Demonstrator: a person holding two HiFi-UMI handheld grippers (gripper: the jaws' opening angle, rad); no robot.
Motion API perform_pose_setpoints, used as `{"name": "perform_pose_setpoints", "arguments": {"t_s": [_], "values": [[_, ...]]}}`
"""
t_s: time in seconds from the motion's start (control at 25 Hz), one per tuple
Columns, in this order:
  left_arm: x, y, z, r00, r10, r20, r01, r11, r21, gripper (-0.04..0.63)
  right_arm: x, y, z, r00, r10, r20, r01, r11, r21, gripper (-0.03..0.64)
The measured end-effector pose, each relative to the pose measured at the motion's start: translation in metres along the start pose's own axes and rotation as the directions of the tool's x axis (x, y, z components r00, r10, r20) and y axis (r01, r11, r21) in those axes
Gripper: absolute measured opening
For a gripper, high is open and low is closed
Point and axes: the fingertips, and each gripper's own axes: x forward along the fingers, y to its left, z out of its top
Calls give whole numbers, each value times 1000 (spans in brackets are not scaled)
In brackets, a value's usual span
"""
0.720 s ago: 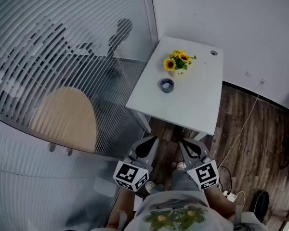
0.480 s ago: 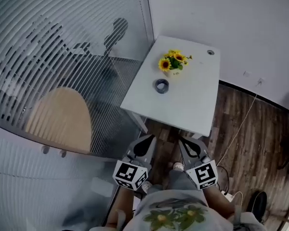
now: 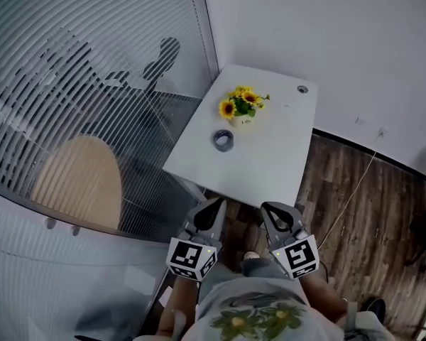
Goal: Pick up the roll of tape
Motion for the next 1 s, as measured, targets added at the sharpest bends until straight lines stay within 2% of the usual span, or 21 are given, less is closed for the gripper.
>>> {"name": "perform_pose_setpoints", "arguments": {"t_s": [0.2, 0.28, 0.44, 0.56, 0.72, 1.0], "values": [[3, -2, -8, 999, 34, -23, -34, 999, -11, 5, 4, -11, 4, 999, 34, 10, -34, 999, -18, 6], [4, -1, -9, 999, 44, -30, -45, 999, -15, 5, 6, -14, 8, 999, 44, 17, -43, 999, -24, 50], [9, 3, -7, 998, 56, -38, -56, 998, -19, 6, 15, -25, 20, 997, 36, 71, -31, 997, -69, 234], [13, 8, -12, 997, 53, -52, -55, 998, -23, 6, 24, -30, 23, 997, 31, 77, -23, 994, -103, 317], [19, 13, -19, 996, 46, -76, -48, 998, -30, 5, 35, -32, 16, 999, 48, 14, -46, 993, -108, 351], [37, 11, -25, 995, 18, -96, -19, 1000, -13, 6, 53, -41, 6, 995, 95, -29, -97, 989, -109, 353]]}}
